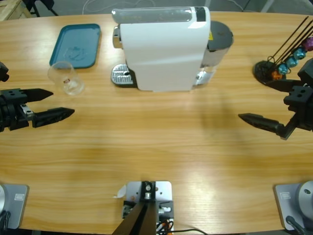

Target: Pour coffee

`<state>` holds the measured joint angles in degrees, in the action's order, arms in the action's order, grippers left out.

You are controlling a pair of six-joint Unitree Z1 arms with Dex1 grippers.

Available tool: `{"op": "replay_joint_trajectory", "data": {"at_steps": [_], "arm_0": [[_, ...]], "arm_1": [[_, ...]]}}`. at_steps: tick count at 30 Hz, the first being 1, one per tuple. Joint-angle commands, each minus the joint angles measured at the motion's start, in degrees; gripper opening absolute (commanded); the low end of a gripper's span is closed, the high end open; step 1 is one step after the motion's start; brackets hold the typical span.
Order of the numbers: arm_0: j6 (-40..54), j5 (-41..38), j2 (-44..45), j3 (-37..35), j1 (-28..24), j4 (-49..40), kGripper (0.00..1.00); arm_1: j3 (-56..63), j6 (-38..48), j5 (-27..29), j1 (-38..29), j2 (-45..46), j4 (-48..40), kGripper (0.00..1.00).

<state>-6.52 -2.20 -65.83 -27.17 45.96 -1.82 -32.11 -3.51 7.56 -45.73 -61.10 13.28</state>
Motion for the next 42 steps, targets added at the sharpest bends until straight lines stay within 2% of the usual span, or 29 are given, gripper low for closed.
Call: {"op": "replay_joint_trajectory", "data": {"at_steps": [1,4,7,8,9,13,16,19,24,27,31,36,42], "arm_0": [[-0.77,2.82,1.93,0.21,0.41,-0.27,0.933],[-0.77,3.45,5.03,-2.2,0.5,-3.85,0.931],[-1.28,1.48,8.0,-12.22,0.51,-19.34,0.936],[-3.16,0.08,8.49,-14.02,0.37,-20.64,0.936],[-5.99,-3.4,8.74,-14.56,-0.54,-19.27,0.934],[-19.6,-27.78,4.34,-14.6,-14.81,-4.86,0.931],[-27.58,-36.38,0.23,-14.65,-21.16,3.58,0.931],[-34.05,-40.09,-5.34,-14.67,-25.34,10.96,0.922],[-44.05,-40.92,-15.79,-16.21,-25.55,21.18,0.847],[-47.22,-41.74,-21.13,-19.34,-24.57,24.24,0.844],[-49.4,-43.02,-26.03,-22.77,-24.08,25.41,0.844],[-51.21,-51.6,-32.06,-22.45,-23.55,31.49,0.844],[-51.75,-52.38,-34.49,-21.5,-22.5,34.89,0.844]], "arm_1": [[0.4,0.52,0.88,-0.5,-0.52,0.43,1.0],[0.36,0.52,0.79,-0.5,-0.68,0.34,1.0],[0.36,0.52,0.62,-0.52,-0.56,0.39,1.0],[0.42,0.52,0.62,-0.5,-0.38,0.43,1.0],[0.42,0.52,0.53,-0.5,-0.28,0.43,1.0],[0.52,0.52,0.44,-0.5,0.21,0.43,1.0],[0.56,0.52,0.53,-0.5,0.62,0.43,1.0],[0.7,0.52,0.53,-0.52,1.32,0.43,1.0],[0.87,0.52,0.79,-0.5,2.08,0.43,1.0],[0.91,0.52,0.79,-0.5,2.55,0.43,1.0],[1.0,0.52,0.7,-0.5,2.8,0.43,1.0],[1.0,0.52,0.7,-0.5,2.89,0.34,1.0],[1.08,0.52,0.79,-0.5,2.83,0.34,1.0]]}}
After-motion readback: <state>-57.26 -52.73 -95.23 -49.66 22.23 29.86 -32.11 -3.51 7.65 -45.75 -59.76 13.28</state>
